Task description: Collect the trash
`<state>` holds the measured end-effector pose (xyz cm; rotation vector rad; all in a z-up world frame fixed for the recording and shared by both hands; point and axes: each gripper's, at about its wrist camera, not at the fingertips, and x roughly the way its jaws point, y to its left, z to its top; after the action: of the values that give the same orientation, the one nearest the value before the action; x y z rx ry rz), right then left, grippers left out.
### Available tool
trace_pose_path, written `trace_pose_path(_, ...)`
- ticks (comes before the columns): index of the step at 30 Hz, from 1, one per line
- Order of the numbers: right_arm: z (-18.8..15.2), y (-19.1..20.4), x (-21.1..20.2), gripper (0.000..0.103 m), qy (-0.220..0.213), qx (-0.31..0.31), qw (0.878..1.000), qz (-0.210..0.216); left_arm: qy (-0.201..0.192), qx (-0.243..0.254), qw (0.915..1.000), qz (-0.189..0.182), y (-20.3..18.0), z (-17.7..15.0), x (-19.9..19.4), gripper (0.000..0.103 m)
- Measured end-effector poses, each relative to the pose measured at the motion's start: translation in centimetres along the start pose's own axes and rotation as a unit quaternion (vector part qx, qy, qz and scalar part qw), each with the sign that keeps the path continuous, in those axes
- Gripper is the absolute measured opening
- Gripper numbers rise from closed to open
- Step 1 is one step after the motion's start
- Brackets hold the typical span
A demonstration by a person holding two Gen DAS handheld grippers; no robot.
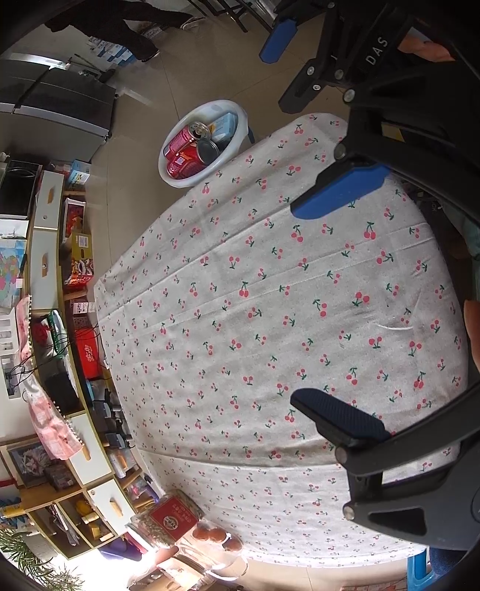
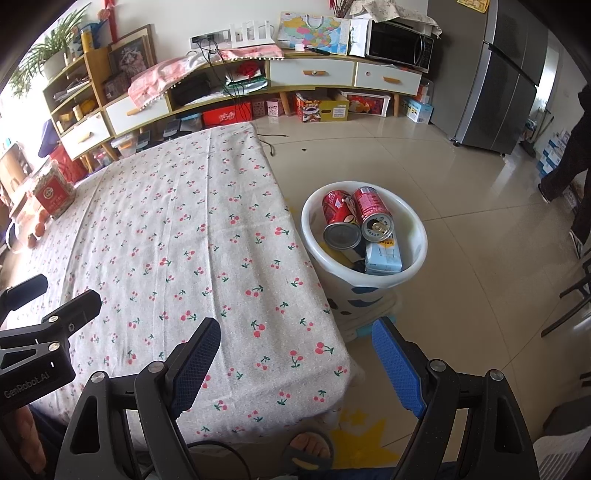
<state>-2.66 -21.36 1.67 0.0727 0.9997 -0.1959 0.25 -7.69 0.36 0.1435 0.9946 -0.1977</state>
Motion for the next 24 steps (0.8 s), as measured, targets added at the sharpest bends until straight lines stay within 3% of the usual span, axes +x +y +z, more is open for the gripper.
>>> trace_pose_path(24, -0.03, 0.07, 0.14, 0.086, 0.001, -0.003, 1.000, 0.000, 0.002, 0.001, 1.0000, 0.000, 0.05, -0.04, 0.14, 0.093)
